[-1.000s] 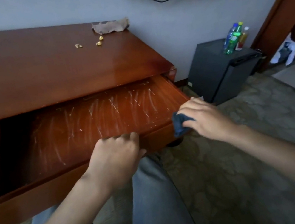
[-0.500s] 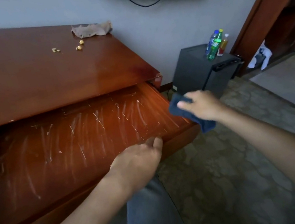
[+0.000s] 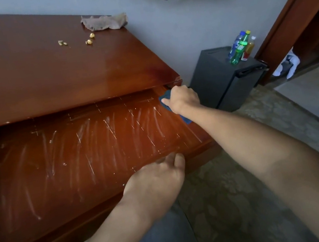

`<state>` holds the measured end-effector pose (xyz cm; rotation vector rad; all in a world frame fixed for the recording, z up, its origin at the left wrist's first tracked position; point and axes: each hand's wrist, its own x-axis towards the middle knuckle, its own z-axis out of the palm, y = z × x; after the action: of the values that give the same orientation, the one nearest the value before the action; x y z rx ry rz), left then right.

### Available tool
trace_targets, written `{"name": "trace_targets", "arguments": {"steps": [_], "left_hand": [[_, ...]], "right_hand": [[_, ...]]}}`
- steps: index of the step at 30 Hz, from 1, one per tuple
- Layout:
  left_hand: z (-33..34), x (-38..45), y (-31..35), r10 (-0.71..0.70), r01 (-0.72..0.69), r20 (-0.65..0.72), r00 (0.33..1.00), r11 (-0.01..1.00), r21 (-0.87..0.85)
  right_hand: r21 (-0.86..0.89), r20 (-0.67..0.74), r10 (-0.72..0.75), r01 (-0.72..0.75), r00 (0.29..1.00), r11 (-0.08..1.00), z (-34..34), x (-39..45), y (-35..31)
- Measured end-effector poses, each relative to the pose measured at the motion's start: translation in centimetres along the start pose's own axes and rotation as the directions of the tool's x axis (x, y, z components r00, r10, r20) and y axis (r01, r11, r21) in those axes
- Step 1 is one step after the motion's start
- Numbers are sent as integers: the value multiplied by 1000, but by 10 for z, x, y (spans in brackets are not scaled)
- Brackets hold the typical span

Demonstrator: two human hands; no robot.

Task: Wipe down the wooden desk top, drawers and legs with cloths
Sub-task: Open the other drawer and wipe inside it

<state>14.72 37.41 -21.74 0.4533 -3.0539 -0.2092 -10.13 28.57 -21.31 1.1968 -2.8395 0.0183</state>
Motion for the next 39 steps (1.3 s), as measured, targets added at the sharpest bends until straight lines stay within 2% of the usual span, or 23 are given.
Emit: {"name": "trace_targets", "arguments": {"steps": [3,7,15,17,22,28,32,36,39], "left_hand": [[5,-3,-3,17,-17,-62,998,1000,-7],[10,-10,-4,41,-47,-101,994,997,-60],[10,-18,11,34,-38,-74,997,998,-51],[12,-17,15,33,-34,-55,998,999,-16],[10,-14,22,-22,22,-11,1000,1000,-15],[10,-16,24,-48,48,22,999,999,5],[13,-18,27,-55,55,43,998,998,-8],[14,-27,31,-57,60,85,995,997,-38],[6,-42,59,14,-13,189,982,1000,-6]], "right_hand": [[28,32,28,-29,999,999,0,-5,1],[85,189,46,-63,981,994,-10,-32,25],[-39,462,49,-34,885,999,-22,-100,93],[-34,445,40,-28,895,999,-21,-102,95],[4,237,2,-4,971,1000,-9,-84,75],[74,172,-14,1,985,997,-8,-24,31],[98,114,13,-24,993,995,-4,-15,18],[65,183,-29,17,983,998,-5,-35,34],[69,241,-62,47,969,997,-6,-68,63]]}}
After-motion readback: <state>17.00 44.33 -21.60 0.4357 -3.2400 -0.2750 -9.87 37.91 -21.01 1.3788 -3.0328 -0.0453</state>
